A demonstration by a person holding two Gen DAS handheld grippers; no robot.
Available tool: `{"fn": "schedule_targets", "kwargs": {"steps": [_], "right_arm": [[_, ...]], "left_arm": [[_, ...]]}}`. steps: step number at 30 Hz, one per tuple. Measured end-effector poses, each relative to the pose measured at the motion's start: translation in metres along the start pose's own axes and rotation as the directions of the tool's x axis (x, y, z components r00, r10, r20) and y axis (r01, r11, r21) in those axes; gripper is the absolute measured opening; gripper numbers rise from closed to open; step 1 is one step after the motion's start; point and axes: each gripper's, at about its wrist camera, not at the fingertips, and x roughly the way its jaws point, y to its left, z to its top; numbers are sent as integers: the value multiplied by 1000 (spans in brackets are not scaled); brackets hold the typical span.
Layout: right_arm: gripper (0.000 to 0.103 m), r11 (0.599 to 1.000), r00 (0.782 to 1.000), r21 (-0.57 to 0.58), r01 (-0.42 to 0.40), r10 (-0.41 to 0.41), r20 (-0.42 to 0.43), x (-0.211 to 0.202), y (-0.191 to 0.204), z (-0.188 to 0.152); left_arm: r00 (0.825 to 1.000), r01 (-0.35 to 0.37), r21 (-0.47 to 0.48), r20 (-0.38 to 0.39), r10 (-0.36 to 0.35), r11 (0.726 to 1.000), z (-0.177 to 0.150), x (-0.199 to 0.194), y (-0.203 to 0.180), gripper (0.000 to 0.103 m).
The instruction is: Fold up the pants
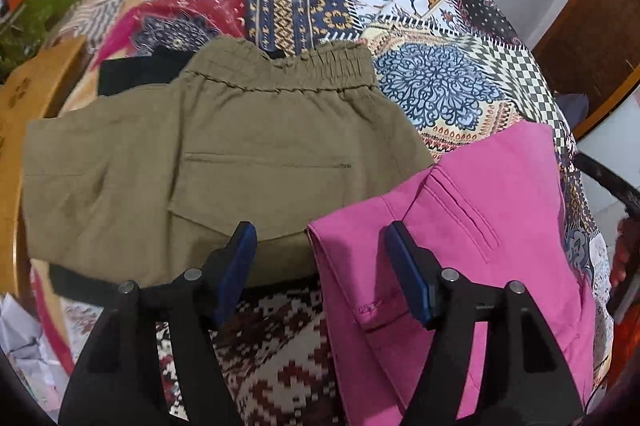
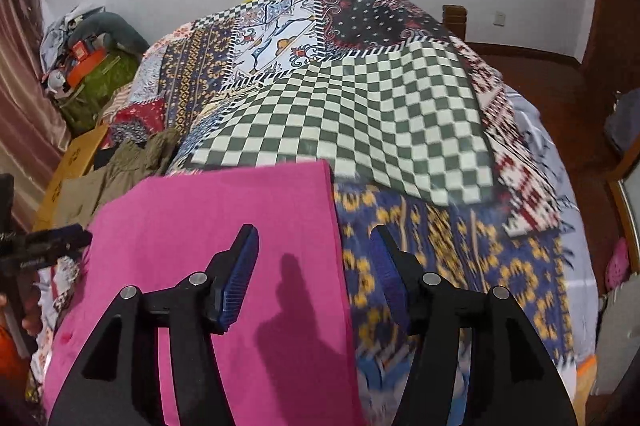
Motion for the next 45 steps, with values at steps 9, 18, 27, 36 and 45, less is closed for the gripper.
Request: {"fn": "schedule_targets", "kwargs": {"steps": [9,18,27,36,45], "right_arm": [[50,999,999,-6,-38,38,-10,42,-1,9],[4,998,999,-57,-21,23,30,37,19,11],[3,998,974,-62,-15,28,227,-55,34,42],[3,998,950,-40,-40,50,308,-140,38,26],[3,999,972,-39,-31,39,232,-176,31,-47]], "left_arm": [[996,93,19,-9,-93,995,-3,8,-6,28],[1000,-8,35,23,8,999,-3,-7,-12,11],[968,-101,83,240,79,991,18,-104,-32,11],[960,-78,136,277,38,988,-10,-161,-54,10],[973,-64,165,229,24,984,-79,-179,-64,9]]}}
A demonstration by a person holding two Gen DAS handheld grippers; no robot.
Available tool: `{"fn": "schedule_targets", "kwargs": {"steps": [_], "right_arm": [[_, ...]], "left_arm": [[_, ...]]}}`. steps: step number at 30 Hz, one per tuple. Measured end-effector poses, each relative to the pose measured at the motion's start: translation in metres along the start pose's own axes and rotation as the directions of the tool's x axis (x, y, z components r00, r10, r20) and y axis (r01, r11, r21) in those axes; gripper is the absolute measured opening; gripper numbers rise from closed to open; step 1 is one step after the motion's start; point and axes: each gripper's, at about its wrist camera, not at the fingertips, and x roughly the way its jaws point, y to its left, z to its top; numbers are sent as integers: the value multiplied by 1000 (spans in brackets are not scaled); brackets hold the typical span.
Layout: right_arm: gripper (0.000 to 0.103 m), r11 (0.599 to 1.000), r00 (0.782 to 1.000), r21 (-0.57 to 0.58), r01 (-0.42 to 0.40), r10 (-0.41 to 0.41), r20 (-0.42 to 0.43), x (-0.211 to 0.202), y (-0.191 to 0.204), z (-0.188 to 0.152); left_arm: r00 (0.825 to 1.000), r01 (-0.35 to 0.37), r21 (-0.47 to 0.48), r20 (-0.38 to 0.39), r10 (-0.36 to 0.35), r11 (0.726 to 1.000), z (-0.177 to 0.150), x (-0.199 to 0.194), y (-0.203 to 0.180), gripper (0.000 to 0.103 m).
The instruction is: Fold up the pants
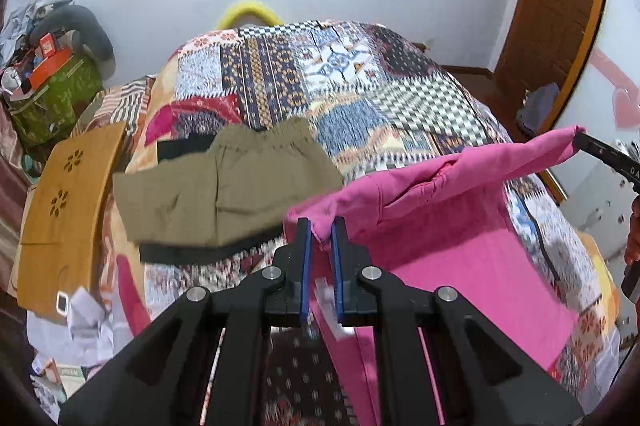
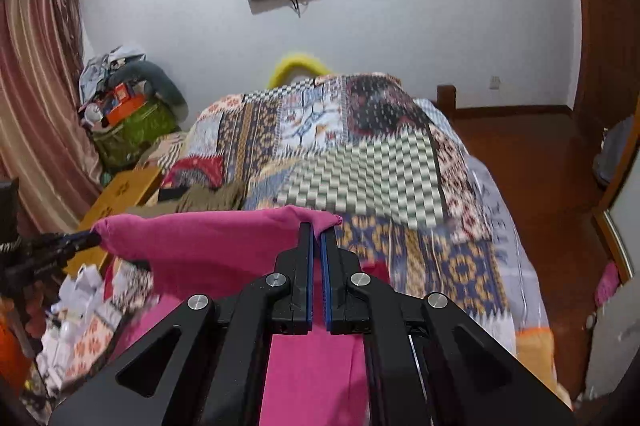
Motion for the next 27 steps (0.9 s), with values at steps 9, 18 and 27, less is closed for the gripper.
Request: {"fn": "schedule_targets", "kwargs": {"steps": [9,18,27], "right_arm": [[3,999,995,-37,29,-32,-93,-26,6,-63],[3,998,981,-17,60,-62,-185,-28,-2,-129],[3,995,976,-2,102,-101,-192,-51,-11,-151]], "left_arm": [[995,65,4,-72,-65,998,-68,-18,-16,9],[983,78,-9,-166,-79,997,-117,-5,-18,9],[991,5,9,-137,-3,1000,-117,-28,-13,13]]}}
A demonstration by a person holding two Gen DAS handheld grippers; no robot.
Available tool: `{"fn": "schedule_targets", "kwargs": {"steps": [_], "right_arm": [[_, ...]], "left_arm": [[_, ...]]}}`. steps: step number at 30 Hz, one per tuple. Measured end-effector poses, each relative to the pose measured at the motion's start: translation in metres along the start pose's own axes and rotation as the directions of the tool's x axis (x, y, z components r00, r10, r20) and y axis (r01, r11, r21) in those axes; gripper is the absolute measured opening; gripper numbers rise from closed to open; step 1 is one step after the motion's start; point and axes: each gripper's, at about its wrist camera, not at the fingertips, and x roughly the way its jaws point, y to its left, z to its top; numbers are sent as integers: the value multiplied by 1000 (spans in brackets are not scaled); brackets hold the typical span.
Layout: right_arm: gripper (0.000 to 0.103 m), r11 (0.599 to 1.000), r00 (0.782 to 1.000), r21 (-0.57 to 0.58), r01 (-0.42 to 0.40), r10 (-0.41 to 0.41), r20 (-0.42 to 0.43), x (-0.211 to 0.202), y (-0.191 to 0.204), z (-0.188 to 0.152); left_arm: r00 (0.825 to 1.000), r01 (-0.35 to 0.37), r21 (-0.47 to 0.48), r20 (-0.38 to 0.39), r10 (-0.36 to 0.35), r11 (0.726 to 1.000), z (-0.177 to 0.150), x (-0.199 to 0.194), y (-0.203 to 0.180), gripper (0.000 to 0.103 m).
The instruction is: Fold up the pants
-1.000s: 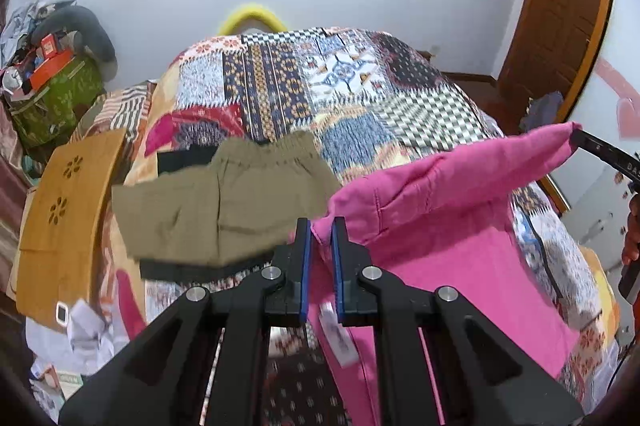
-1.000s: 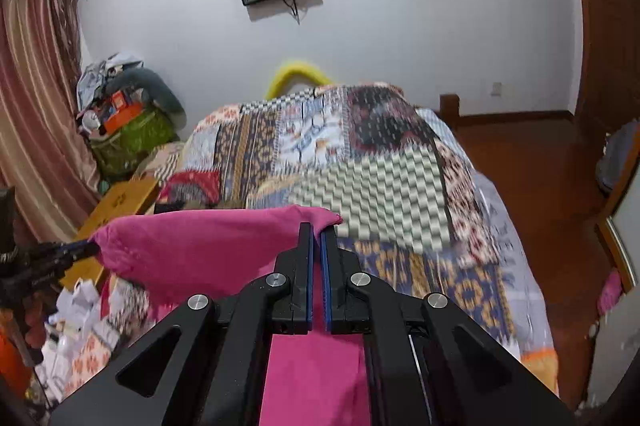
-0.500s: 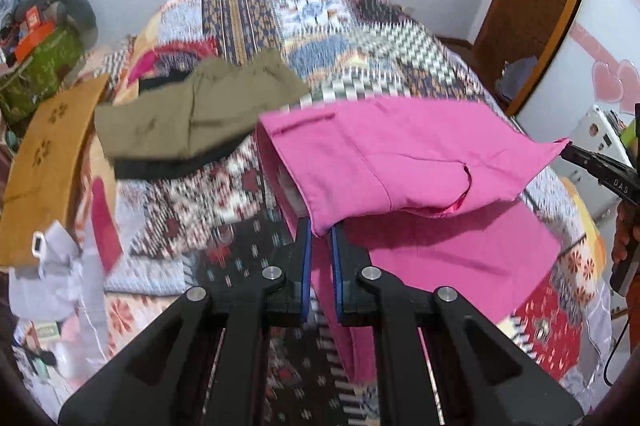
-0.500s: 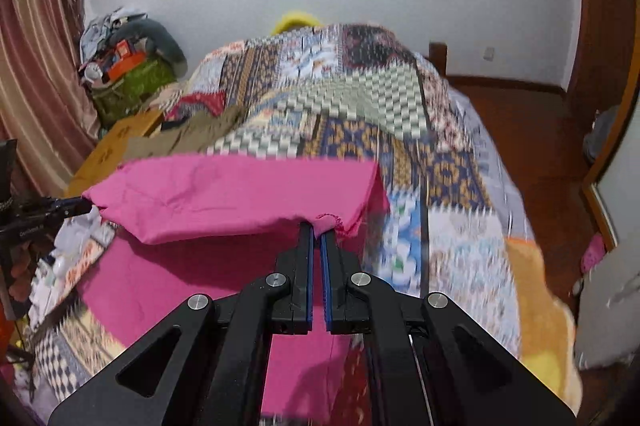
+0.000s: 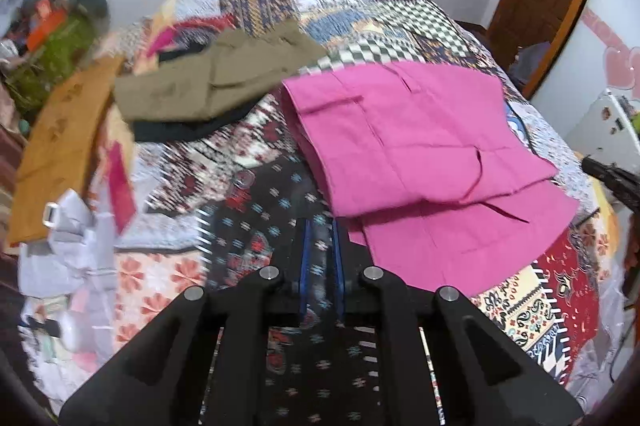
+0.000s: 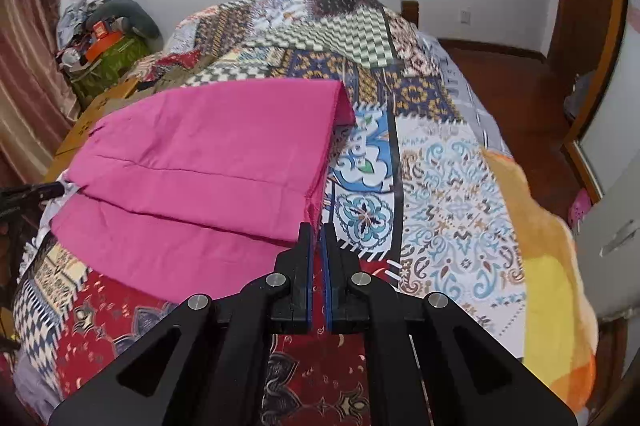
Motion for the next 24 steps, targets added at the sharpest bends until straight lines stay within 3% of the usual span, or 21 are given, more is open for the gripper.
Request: {"fn": "schedule_targets", "kwargs": {"steps": [1,2,3,5,9,13,19,24], "right_arm": [[3,1000,1000,-13,-1,1,10,-5,3,1],[3,1000,1000,-23,-4,4,21,-9,7,2],[4,999,999,-32,-8,9,32,-13,10,4],[7,999,998,-47,-22,24,50,-18,18,9],[29,995,995,-72,-65,70,72,-20,37,18],[66,990,992,-110,-91,99,72,-11,57,19],[69,975,992,-188,-114,121,27,12,82,15],[69,966,990,-217,-141,137,-32,34,96,12]], "left_arm": [[1000,0,2,9,-1,1000,2,-4,-1,16],[1000,3,4,14,-3,1000,5,-7,-2,24],[1000,4,9,17,-4,1000,7,-9,-5,40],[999,2,28,35,-2,1000,12,-13,-13,61],[998,-3,116,56,-3,993,15,-12,-40,77],[1000,-15,191,16,12,982,13,5,-64,81],[996,-79,291,-21,89,954,9,37,-90,81],[998,-57,296,-18,65,954,17,42,-96,79]]}}
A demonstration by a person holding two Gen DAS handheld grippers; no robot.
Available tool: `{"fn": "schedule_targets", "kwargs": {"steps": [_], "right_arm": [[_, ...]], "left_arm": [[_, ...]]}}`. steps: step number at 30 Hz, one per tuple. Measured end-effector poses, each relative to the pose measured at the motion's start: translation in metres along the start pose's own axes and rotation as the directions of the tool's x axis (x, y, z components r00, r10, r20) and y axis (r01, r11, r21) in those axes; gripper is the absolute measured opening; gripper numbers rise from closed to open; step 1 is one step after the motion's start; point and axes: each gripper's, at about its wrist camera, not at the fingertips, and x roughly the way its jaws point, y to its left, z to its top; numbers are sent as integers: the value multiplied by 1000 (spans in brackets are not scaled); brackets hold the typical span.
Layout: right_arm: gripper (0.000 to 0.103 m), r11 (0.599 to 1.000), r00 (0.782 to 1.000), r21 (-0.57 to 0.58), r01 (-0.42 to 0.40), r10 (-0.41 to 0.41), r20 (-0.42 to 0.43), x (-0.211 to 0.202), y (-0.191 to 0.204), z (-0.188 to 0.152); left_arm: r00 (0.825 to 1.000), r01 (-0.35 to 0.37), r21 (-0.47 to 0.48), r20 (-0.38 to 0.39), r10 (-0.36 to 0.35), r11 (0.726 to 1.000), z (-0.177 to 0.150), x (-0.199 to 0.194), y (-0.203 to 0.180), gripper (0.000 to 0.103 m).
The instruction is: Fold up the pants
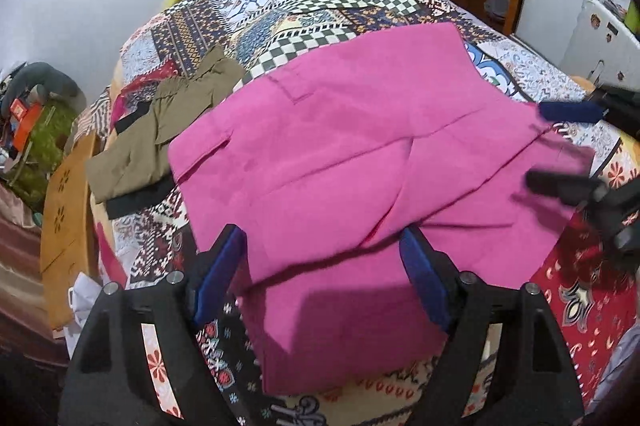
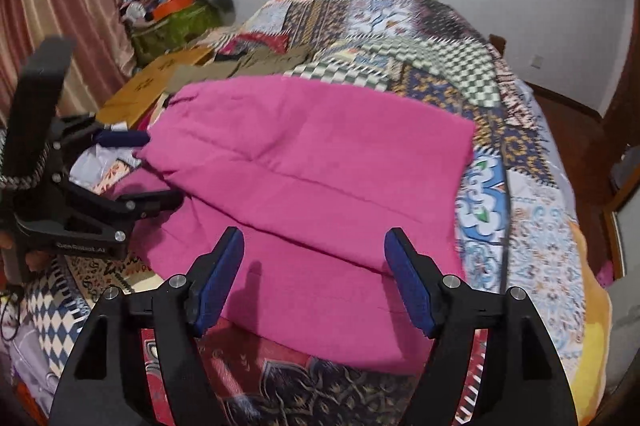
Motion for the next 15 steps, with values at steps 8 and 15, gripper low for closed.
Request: {"fn": "schedule_targets", "kwargs": {"steps": [8,15], "right_arm": [[64,998,998,-50,-24,20,-66,29,17,11],[11,999,999,-25,-43,42,-34,30,12,29]], "left_arm": [[996,81,-24,28,-80,996,18,-8,7,61],[992,129,-8,5,-129,992,15,1,-7,59]]}}
